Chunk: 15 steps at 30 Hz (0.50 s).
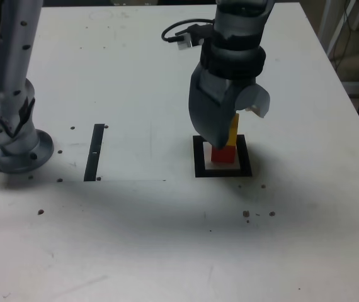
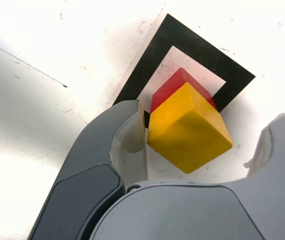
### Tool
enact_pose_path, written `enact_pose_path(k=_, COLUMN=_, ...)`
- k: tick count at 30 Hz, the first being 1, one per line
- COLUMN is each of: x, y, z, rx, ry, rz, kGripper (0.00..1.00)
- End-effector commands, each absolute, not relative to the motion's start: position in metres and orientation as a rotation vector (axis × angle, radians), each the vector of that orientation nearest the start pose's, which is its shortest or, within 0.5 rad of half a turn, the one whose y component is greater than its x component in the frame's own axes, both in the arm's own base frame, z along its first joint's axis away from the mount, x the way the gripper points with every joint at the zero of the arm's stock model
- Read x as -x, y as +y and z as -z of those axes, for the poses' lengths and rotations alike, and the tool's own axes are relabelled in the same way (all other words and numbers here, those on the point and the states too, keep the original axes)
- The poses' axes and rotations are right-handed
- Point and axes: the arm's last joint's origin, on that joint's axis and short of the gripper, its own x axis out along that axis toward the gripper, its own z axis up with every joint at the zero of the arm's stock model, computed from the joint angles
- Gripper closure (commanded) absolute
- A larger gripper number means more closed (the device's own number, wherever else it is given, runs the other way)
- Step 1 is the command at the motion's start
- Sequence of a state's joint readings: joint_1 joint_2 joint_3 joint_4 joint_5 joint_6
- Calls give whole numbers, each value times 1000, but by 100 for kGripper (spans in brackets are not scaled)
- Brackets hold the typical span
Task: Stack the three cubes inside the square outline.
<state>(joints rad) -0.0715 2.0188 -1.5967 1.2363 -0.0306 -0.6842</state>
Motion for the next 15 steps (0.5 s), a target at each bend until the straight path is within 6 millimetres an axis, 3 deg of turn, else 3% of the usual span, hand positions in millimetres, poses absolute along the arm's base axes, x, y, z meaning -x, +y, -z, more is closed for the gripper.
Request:
enact_pose_path(k=1, x=-358, y=-28, z=-269, rx=483, ry=1612, rz=-489, kGripper=0)
enact_pose_path(k=8, x=-342, y=-26, z=-292, rx=477, ry=1601, rz=-498, kGripper=1)
enact_pose_path(k=15, x=-310, y=-14, z=-328, rx=388, ry=1560, rz=-505, kGripper=0)
